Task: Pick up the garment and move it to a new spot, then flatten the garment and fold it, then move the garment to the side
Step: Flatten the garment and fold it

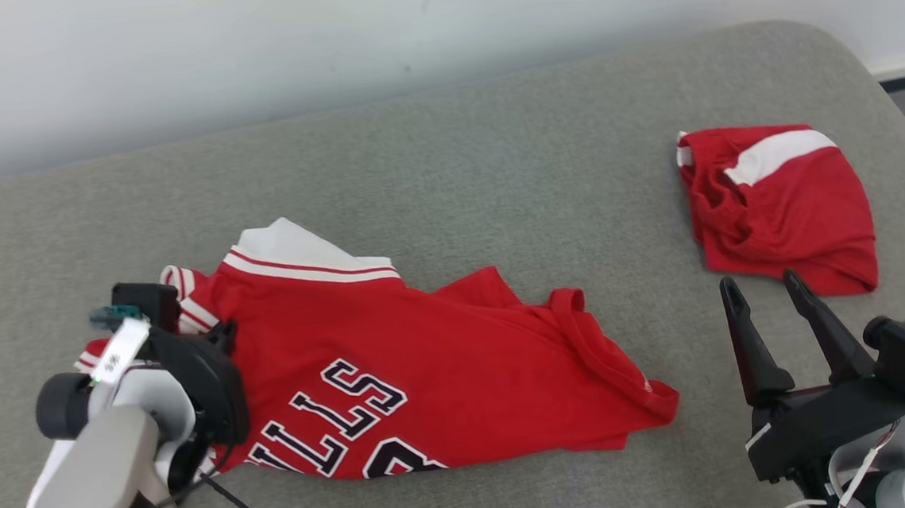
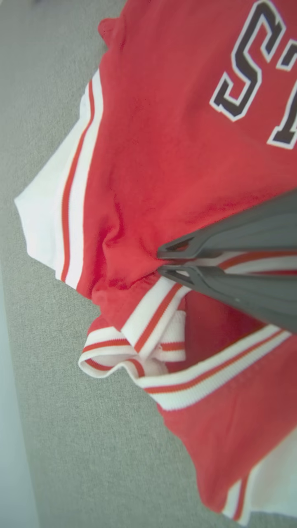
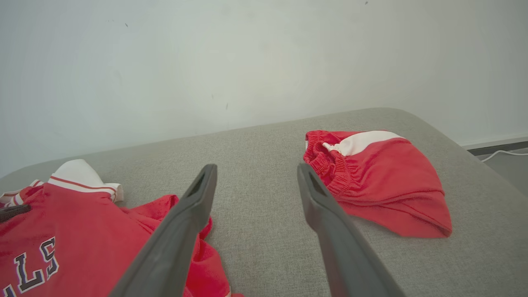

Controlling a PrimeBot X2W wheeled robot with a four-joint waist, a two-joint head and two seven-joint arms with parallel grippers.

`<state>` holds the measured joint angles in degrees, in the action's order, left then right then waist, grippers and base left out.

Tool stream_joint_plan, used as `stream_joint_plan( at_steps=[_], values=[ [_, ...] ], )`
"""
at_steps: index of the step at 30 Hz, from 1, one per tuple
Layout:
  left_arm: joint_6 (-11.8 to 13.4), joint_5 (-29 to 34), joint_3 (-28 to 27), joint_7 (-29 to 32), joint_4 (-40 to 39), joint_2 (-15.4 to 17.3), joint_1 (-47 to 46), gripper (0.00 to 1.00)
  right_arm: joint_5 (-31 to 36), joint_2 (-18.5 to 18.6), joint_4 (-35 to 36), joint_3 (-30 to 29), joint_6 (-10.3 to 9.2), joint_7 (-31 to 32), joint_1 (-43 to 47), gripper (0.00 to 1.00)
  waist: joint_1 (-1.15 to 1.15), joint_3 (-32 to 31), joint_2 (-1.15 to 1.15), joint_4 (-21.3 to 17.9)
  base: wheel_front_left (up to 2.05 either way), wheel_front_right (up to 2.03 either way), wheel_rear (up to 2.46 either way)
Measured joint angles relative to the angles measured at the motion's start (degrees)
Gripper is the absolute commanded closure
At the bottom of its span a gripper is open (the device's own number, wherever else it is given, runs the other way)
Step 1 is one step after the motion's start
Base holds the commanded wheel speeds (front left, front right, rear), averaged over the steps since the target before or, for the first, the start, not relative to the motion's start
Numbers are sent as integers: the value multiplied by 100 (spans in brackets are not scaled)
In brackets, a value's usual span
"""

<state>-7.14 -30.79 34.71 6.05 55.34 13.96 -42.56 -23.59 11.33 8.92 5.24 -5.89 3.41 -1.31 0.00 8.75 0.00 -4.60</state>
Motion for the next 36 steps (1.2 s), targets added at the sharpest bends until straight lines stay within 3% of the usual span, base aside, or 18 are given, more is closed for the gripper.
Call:
stream_joint_plan(
  at_steps=[8, 14, 21, 29, 30, 31, 32, 36],
  values=[
    [11, 233, 227, -822, -944, 64, 925, 100, -166, -40, -309, -27, 36, -120, 322, 0, 0, -317, 0, 418, 0, 0, 0],
    [269, 405, 315, -1112, -1720, 350, 1779, 100, -298, -75, -386, -67, 82, -192, 592, 0, 0, -548, 0, 807, 0, 0, 0],
    [420, 359, 355, -1049, -2653, 572, 2499, 100, -352, -102, -450, -55, 94, -223, 805, 0, -1, -776, -1, 1239, 0, 0, 0],
    [465, -27, 230, -751, -2837, 724, 2977, 100, -349, -158, -522, 233, 215, -80, 739, 0, -1, -817, 0, 1426, 0, 0, 0],
    [520, -49, 185, -751, -2888, 724, 2990, 25, -348, -159, -537, 255, 221, -54, 709, 0, -1, -806, 0, 1407, 0, 0, 0],
    [557, -57, 120, -753, -2964, 721, 3012, 25, -348, -156, -545, 257, 240, -34, 662, 0, 0, -797, -1, 1385, 0, 0, 0],
    [598, -80, 73, -758, -3054, 721, 3031, 0, -348, -149, -543, 245, 238, -34, 634, 0, -1, -791, -1, 1362, 0, 0, 0],
    [732, -165, -62, -767, -3462, 787, 3030, 0, -349, -104, -537, 276, 274, 75, 634, 0, 0, -774, -1, 1286, 0, 0, 0]
  ],
)
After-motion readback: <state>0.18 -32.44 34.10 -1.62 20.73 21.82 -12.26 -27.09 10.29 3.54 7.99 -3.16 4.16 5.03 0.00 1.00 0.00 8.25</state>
